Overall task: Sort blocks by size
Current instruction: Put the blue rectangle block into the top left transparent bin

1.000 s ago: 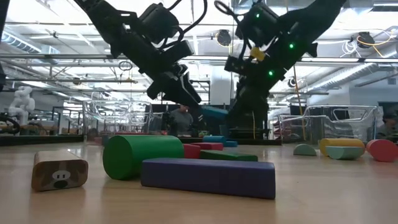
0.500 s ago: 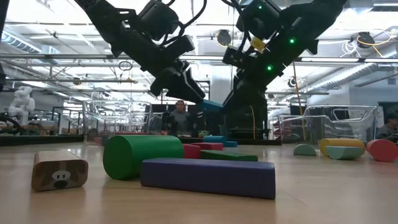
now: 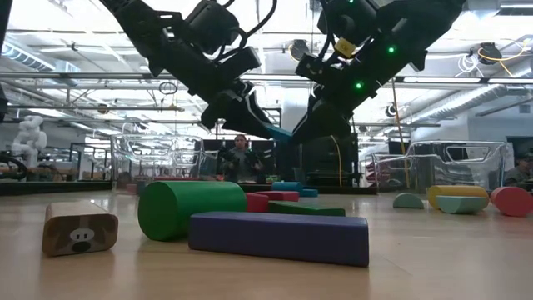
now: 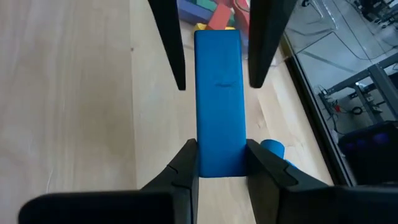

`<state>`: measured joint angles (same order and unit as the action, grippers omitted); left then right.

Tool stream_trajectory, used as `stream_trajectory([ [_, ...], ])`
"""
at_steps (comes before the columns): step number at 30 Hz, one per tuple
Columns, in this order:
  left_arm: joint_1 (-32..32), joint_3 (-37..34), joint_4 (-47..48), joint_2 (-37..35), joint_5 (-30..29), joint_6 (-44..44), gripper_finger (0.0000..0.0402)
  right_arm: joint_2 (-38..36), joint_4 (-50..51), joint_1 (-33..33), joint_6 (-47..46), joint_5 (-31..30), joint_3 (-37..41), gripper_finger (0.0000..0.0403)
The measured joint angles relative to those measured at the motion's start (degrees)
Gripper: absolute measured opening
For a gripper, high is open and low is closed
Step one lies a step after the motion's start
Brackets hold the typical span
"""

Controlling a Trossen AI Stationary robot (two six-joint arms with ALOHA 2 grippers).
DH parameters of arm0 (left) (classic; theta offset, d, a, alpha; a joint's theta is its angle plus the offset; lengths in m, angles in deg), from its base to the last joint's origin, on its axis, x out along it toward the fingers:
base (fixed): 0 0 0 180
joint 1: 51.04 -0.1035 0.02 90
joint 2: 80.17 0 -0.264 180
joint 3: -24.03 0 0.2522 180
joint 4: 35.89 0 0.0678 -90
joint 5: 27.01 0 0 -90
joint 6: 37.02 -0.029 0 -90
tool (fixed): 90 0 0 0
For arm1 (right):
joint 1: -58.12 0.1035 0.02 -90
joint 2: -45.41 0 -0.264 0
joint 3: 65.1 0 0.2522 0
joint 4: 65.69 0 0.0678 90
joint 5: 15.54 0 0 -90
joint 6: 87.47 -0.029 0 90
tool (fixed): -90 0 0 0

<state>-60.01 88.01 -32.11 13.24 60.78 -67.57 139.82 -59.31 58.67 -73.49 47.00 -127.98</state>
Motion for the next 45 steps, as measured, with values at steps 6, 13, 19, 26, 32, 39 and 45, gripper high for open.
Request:
stream_trajectory([
  [6, 0.00, 0.00, 0.13, 0.00, 0.05, 0.01, 0.0128, -0.02, -1.11, -0.02, 0.05, 0.04, 0.00, 0.0075],
  [13, 0.00, 0.00, 0.22, 0.00, 0.22, 0.02, 0.0112, -0.02, -1.00, -0.02, 0.16, 0.33, 0.00, 0.0075],
  [19, 0.07, 0.09, 0.18, -0.06, -1.22, 2.66, 0.0113, -0.02, -1.02, -0.46, -2.83, 0.34, 0.00, 0.0147],
  [26, -1.22, 0.22, 2.65, -3.65, -8.50, 10.37, 0.0115, -0.04, -0.62, -4.46, -11.82, 0.53, -0.02, 0.0241],
  [32, -4.55, 0.28, 12.79, -9.38, -13.17, 18.59, 0.0116, -0.04, -0.40, -9.87, -16.63, 3.96, -0.02, 0.0248],
  [39, -9.34, 0.24, 25.98, -15.20, -18.18, 28.89, 0.0117, -0.04, 1.42, -17.88, -17.86, 11.29, -0.02, 0.0233],
  [45, -12.51, 0.24, 33.59, -16.74, -22.47, 30.82, 0.0117, 1.74, 2.16, -23.83, -19.62, 17.52, -0.07, 0.0226],
])
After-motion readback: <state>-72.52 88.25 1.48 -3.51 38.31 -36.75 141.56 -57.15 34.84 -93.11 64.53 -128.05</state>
